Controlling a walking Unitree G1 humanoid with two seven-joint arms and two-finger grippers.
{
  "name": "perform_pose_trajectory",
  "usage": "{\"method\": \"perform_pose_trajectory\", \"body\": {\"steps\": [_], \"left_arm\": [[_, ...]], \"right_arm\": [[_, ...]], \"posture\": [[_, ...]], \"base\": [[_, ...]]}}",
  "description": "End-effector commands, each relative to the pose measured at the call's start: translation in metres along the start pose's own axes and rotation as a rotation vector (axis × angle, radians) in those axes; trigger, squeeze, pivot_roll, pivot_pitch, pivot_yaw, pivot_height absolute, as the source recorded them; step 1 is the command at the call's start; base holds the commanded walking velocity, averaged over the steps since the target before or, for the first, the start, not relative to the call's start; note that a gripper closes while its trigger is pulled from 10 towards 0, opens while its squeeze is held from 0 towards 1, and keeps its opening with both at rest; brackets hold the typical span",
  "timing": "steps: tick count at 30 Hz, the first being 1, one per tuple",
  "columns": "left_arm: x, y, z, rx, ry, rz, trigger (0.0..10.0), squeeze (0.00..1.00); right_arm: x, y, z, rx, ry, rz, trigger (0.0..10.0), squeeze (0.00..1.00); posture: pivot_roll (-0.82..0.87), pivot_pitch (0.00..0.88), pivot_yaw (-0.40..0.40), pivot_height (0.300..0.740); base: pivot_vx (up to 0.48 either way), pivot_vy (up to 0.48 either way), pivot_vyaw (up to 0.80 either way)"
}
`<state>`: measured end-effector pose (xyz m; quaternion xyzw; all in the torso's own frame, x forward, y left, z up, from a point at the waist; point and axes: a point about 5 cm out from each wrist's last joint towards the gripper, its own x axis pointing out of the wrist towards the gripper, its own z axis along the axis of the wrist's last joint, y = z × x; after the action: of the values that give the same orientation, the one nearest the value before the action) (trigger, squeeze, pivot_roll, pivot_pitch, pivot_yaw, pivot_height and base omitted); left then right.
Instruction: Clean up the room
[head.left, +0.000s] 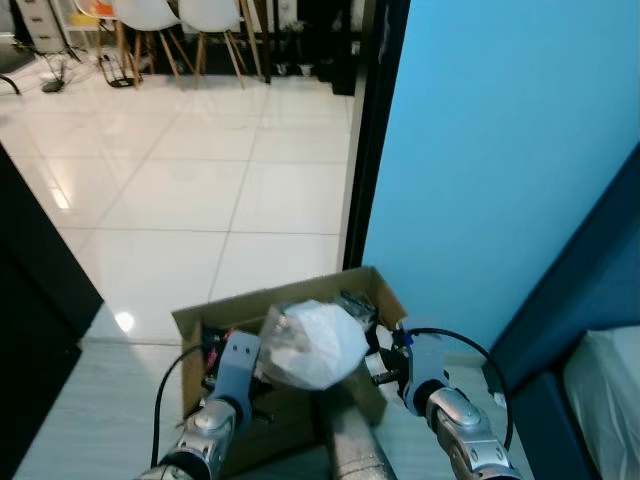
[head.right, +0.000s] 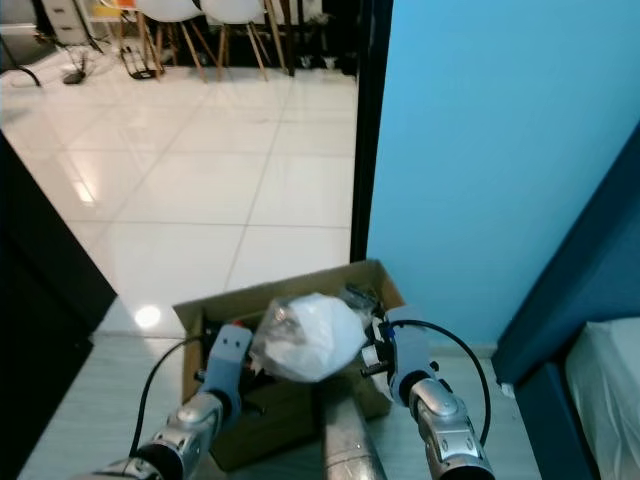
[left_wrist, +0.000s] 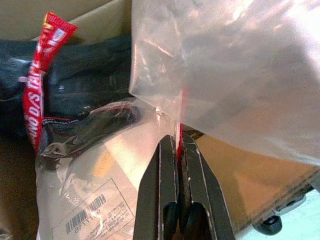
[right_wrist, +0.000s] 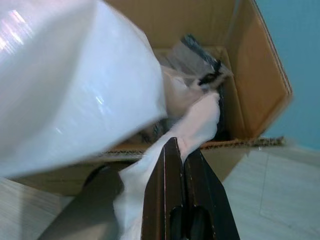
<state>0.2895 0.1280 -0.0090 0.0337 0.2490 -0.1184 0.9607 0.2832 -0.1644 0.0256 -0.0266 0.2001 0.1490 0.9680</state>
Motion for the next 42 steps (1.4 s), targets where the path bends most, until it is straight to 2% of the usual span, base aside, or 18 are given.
{"method": "perform_pose_trajectory", "body": {"steps": [1, 6, 7, 11, 12, 13, 14, 16, 20, 22, 23, 25, 26, 27, 31, 35, 37, 42], "left_arm": [[0.001, 0.008, 0.007, -0.011, -0.024, 0.017, 10.0, 0.00], [0.003, 0.012, 0.018, -0.019, -0.060, 0.021, 10.0, 0.00], [0.003, 0.014, 0.021, -0.022, -0.068, 0.024, 10.0, 0.00], [0.003, 0.016, 0.022, -0.024, -0.072, 0.026, 10.0, 0.00], [0.003, 0.016, 0.022, -0.025, -0.072, 0.025, 10.0, 0.00], [0.003, 0.016, 0.021, -0.027, -0.071, 0.022, 10.0, 0.00], [0.003, 0.016, 0.021, -0.027, -0.071, 0.022, 10.0, 0.00], [0.003, 0.016, 0.019, -0.032, -0.066, 0.017, 10.0, 0.00], [0.002, 0.015, 0.016, -0.036, -0.057, 0.011, 10.0, 0.00], [0.001, 0.014, 0.012, -0.043, -0.049, 0.005, 10.0, 0.00], [0.001, 0.014, 0.012, -0.043, -0.049, 0.005, 10.0, 0.00], [0.000, 0.015, 0.009, -0.050, -0.045, 0.007, 10.0, 0.00], [0.000, 0.015, 0.009, -0.050, -0.045, 0.007, 10.0, 0.00], [-0.001, 0.016, 0.008, -0.058, -0.046, 0.010, 10.0, 0.00], [-0.002, 0.020, 0.006, -0.145, -0.053, 0.015, 10.0, 0.00], [-0.003, 0.023, 0.007, -0.172, -0.065, 0.019, 10.0, 0.00], [-0.004, 0.027, 0.010, -0.177, -0.088, 0.024, 10.0, 0.00], [-0.004, 0.033, 0.016, -0.179, -0.128, 0.029, 10.0, 0.00]], "right_arm": [[0.001, 0.007, 0.001, 0.001, 0.004, 0.019, 10.0, 0.00], [0.003, 0.016, 0.002, -0.053, 0.027, 0.053, 10.0, 0.00], [0.004, 0.026, 0.005, -0.079, 0.019, 0.099, 10.0, 0.00], [0.005, 0.034, 0.015, -0.067, -0.029, 0.138, 10.0, 0.00], [0.005, 0.037, 0.025, -0.040, -0.071, 0.145, 10.0, 0.00], [0.006, 0.035, 0.045, 0.045, -0.155, 0.141, 10.0, 0.00], [0.006, 0.035, 0.045, 0.045, -0.155, 0.141, 10.0, 0.00], [0.005, 0.028, 0.079, 0.173, -0.294, 0.129, 10.0, 0.00], [0.005, 0.015, 0.099, 0.196, -0.352, 0.073, 10.0, 0.00], [0.011, 0.000, 0.097, 0.067, -0.272, -0.053, 10.0, 0.00], [0.011, 0.000, 0.097, 0.067, -0.272, -0.053, 10.0, 0.00], [0.015, -0.008, 0.085, -0.136, -0.166, -0.133, 10.0, 0.00], [0.015, -0.008, 0.085, -0.136, -0.166, -0.133, 10.0, 0.00], [0.017, -0.009, 0.077, -0.177, -0.117, -0.152, 10.0, 0.00], [0.026, -0.003, 0.050, -0.169, 0.016, -0.134, 10.0, 0.00], [0.031, 0.006, 0.034, -0.123, 0.073, -0.099, 10.0, 0.00], [0.037, 0.015, 0.023, -0.101, 0.105, -0.070, 10.0, 0.00], [0.044, 0.024, 0.027, -0.129, 0.090, -0.062, 10.0, 0.00]], "posture": [[-0.38, 0.159, -0.013, 0.562], [-0.37, 0.166, -0.010, 0.562], [-0.37, 0.167, -0.007, 0.562], [-0.36, 0.168, -0.005, 0.562], [-0.36, 0.168, -0.005, 0.562], [-0.36, 0.170, -0.003, 0.562], [-0.36, 0.170, -0.003, 0.562], [-0.35, 0.171, -0.005, 0.562], [-0.35, 0.169, -0.009, 0.562], [-0.34, 0.168, -0.014, 0.562], [-0.34, 0.168, -0.014, 0.562], [-0.33, 0.169, -0.015, 0.562], [-0.33, 0.169, -0.015, 0.562], [-0.31, 0.172, -0.017, 0.562], [-0.29, 0.173, -0.015, 0.562], [-0.27, 0.174, -0.013, 0.562], [-0.22, 0.179, -0.011, 0.562], [-0.20, 0.186, -0.010, 0.562]], "base": [[0.000, 0.000, 0.00], [0.000, 0.000, 0.00], [0.000, 0.000, 0.00], [0.000, 0.000, 0.00], [0.000, 0.000, 0.00], [0.000, 0.000, 0.00], [0.000, 0.000, 0.00], [0.000, 0.000, 0.00], [0.000, 0.000, 0.00], [0.000, 0.000, 0.00], [0.000, 0.000, 0.00], [0.000, 0.000, 0.00], [0.000, 0.000, 0.00], [0.000, 0.000, 0.00], [0.000, 0.000, 0.00], [0.000, 0.000, 0.00], [0.000, 0.000, 0.00], [0.000, 0.000, 0.00]]}}
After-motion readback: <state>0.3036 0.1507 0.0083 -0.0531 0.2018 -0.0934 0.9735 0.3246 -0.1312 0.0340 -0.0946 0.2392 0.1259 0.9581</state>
